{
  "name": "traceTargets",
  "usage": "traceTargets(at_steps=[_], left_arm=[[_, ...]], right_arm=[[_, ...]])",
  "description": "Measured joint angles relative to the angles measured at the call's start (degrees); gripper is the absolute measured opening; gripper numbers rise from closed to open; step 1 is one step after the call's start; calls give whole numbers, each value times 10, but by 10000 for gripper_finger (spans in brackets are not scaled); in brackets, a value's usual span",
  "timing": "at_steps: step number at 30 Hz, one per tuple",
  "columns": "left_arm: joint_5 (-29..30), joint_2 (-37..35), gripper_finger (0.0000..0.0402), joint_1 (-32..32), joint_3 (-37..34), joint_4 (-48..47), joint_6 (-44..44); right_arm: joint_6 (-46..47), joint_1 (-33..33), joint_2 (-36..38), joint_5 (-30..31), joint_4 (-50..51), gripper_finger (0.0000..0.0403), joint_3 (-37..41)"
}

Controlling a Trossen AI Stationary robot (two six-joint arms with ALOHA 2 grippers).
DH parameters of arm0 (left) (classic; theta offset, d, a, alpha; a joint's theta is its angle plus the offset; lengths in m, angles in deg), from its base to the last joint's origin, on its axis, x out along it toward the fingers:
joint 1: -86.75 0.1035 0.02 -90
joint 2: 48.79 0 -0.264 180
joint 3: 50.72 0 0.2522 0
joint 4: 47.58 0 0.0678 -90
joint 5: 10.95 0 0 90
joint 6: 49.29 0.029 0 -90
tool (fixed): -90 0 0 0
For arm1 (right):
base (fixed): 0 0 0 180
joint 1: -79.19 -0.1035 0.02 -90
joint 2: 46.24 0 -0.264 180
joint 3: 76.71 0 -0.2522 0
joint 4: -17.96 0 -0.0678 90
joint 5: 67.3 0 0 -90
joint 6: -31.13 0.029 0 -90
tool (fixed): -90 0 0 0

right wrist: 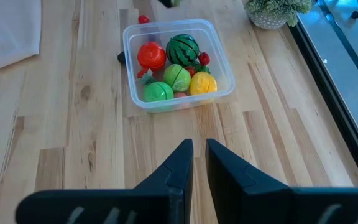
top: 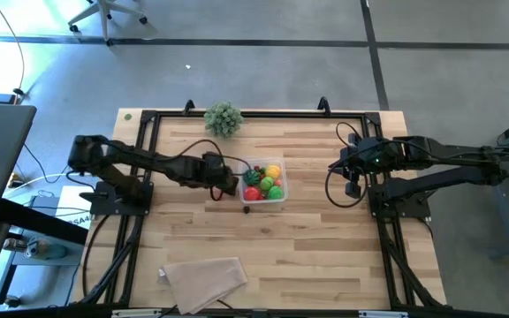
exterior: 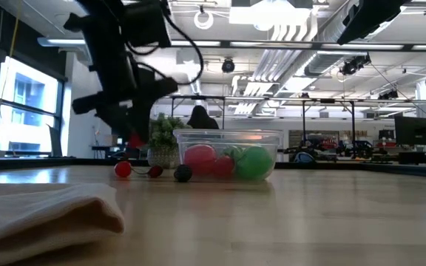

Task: Pick and placing Produce into tupperware
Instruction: Put the strawberry into the transparent bin

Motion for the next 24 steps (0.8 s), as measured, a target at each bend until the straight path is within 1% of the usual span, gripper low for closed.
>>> traceTargets(at_steps=[2,5,8,12,14,16,18,20,22,24], left_arm=[[17,-25,142,0,0,11,14],[45,-58,142,0,0,50,54],[67,-72,143,0,1,119,103],[91,-73,143,0,1,212,160],[102,-59,143,0,2,259,187],[102,-49,143,0,0,269,199],[107,-25,143,4,2,301,202],[101,-8,143,9,0,306,203],[91,15,143,13,2,341,208],[86,27,143,18,2,345,210]], right_arm=[[0,0,0,0,0,34,0],[0,0,0,0,0,34,0],[0,0,0,0,0,34,0],[0,0,0,0,0,34,0],[0,0,0,0,0,34,0],[0,0,0,0,0,34,0],[0,0,0,0,0,34,0],[0,0,0,0,0,34,0],[0,0,0,0,0,34,0],[0,0,0,0,0,34,0]])
